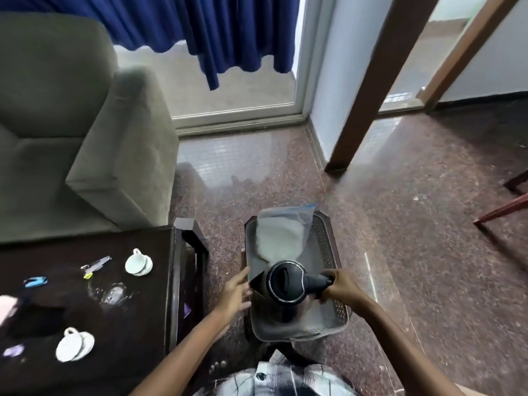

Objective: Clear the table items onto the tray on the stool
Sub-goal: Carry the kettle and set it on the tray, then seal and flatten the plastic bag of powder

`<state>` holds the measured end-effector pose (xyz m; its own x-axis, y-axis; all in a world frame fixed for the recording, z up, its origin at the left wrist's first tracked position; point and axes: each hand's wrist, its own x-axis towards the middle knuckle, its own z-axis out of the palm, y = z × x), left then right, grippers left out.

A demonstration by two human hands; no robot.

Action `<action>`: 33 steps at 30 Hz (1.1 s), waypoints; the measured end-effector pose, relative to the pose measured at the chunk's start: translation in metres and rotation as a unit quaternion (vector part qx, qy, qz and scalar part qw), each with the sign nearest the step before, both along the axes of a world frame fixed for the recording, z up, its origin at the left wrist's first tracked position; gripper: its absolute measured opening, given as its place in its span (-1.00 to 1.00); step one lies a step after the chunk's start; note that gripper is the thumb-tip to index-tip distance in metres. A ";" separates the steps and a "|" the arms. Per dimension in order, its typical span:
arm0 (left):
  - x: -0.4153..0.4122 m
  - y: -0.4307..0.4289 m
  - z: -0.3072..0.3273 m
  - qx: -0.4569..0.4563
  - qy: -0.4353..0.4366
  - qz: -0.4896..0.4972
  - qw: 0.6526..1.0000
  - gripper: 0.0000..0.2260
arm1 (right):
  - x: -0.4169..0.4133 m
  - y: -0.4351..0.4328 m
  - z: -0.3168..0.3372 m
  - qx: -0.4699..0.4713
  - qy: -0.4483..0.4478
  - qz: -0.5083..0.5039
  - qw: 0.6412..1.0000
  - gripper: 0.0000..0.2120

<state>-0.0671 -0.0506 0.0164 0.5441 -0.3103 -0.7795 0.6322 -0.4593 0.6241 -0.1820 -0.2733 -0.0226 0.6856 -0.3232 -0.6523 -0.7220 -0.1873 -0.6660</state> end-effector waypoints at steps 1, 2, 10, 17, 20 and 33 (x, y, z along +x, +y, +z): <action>-0.002 0.000 -0.002 0.002 0.003 0.007 1.000 -0.57 | 0.002 -0.001 0.000 0.001 0.001 0.009 1.000 -0.73; -0.004 0.000 -0.003 0.002 0.008 0.012 1.000 -0.57 | 0.004 -0.003 -0.002 0.001 0.001 0.016 1.000 -0.74; -0.018 0.002 -0.018 0.041 0.027 0.012 0.999 -0.62 | -0.004 -0.015 -0.016 0.004 0.003 0.084 0.996 -0.75; -0.023 0.003 -0.023 0.059 0.015 -0.016 0.998 -0.64 | -0.006 -0.020 -0.013 0.004 0.027 0.150 0.988 -0.70; -0.018 0.001 -0.018 0.076 -0.003 -0.038 0.996 -0.68 | 0.007 -0.035 -0.001 -0.028 0.071 0.326 0.942 -0.71; 0.032 -0.015 0.021 0.106 -0.141 -0.108 0.978 -0.73 | 0.127 -0.049 -0.057 0.229 -0.024 -0.298 0.926 -0.77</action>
